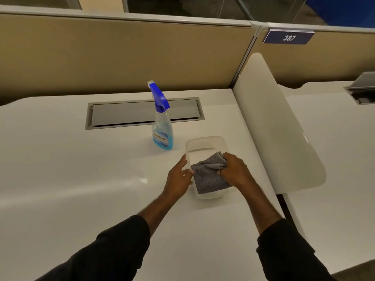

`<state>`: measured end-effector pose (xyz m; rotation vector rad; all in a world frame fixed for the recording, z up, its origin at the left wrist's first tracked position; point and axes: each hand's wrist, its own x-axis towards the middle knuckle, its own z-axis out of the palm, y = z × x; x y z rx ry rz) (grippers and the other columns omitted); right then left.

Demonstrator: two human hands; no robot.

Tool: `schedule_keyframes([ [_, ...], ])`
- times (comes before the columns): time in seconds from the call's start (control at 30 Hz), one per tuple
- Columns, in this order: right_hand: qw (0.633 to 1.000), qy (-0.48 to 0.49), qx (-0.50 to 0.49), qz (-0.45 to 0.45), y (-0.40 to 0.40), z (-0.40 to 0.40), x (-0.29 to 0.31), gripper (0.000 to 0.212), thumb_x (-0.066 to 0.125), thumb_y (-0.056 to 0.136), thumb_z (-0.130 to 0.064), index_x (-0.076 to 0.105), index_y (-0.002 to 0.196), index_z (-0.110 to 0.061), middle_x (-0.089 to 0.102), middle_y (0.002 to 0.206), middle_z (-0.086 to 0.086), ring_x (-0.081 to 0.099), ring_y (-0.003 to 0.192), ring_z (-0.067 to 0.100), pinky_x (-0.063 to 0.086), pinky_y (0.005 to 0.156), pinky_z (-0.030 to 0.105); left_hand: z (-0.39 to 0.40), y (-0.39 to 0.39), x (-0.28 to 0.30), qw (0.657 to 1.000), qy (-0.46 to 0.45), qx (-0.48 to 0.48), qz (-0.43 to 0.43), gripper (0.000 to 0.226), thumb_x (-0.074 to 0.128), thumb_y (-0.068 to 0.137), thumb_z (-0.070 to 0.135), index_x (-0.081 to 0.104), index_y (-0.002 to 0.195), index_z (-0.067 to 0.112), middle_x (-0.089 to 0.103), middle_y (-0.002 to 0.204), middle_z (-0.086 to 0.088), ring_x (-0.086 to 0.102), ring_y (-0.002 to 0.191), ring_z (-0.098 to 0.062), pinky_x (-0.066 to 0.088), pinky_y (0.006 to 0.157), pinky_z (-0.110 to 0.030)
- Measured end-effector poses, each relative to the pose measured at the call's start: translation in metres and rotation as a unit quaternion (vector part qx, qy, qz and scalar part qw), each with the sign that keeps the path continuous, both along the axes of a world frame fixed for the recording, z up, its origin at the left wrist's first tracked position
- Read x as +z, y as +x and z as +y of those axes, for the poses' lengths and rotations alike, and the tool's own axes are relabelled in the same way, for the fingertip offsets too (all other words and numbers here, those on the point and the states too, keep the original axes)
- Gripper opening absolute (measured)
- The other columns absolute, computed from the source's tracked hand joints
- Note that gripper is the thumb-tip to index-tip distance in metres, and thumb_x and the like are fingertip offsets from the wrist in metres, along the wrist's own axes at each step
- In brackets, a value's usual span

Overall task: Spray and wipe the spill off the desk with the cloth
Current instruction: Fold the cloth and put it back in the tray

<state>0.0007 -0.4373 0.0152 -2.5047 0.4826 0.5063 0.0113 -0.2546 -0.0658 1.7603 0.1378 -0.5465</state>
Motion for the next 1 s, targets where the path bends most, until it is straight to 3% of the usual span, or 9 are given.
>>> schedule_keyframes([
  [0.2,0.993,-0.095,0.033,0.057,0.005,0.009,-0.025,0.023,0.053,0.099,-0.012,0.054,0.120,-0.002,0.066,0.121,0.019,0.065,0.107,0.035,0.041,0.077,0.031,0.000,0.001,-0.004,1.000,-0.011,0.009,0.017,0.066,0.057,0.096,0.024,0.024,0.152,0.028,0.034,0.156,-0.003,0.046,0.135,-0.028,0.054,0.089,-0.038],
  [0.4,0.970,-0.213,0.106,0.046,-0.006,0.024,-0.025,0.069,0.060,0.099,-0.026,0.024,0.158,-0.015,0.053,0.138,0.013,0.058,0.120,0.029,0.051,0.087,0.036,-0.001,0.002,-0.001,1.000,-0.010,0.008,0.015,0.066,0.057,0.096,0.022,0.023,0.152,0.028,0.034,0.157,-0.004,0.046,0.135,-0.029,0.053,0.092,-0.040],
  [0.57,0.952,-0.286,0.104,-0.029,-0.006,0.034,-0.020,0.057,0.071,0.089,-0.014,0.048,0.141,-0.015,0.052,0.135,0.010,0.052,0.121,0.027,0.053,0.079,0.036,-0.002,0.002,0.003,1.000,-0.010,0.009,0.013,0.066,0.057,0.096,0.022,0.023,0.152,0.026,0.033,0.157,-0.005,0.044,0.137,-0.030,0.052,0.093,-0.042],
  [0.83,0.953,-0.269,0.132,0.037,0.004,0.027,-0.043,0.047,0.066,0.098,-0.023,0.047,0.139,-0.011,0.050,0.141,0.011,0.054,0.126,0.026,0.052,0.097,0.034,-0.002,0.002,0.003,1.000,-0.004,0.008,0.016,0.066,0.058,0.095,0.027,0.024,0.152,0.027,0.034,0.157,-0.004,0.044,0.137,-0.029,0.051,0.094,-0.042],
  [1.0,0.962,-0.240,0.132,0.004,0.019,0.025,-0.024,0.047,0.060,0.100,-0.026,0.048,0.145,-0.017,0.060,0.137,0.008,0.061,0.121,0.025,0.052,0.097,0.035,-0.002,0.003,0.004,1.000,-0.005,0.005,0.017,0.065,0.057,0.096,0.029,0.024,0.152,0.027,0.034,0.157,-0.004,0.045,0.136,-0.029,0.052,0.094,-0.039],
])
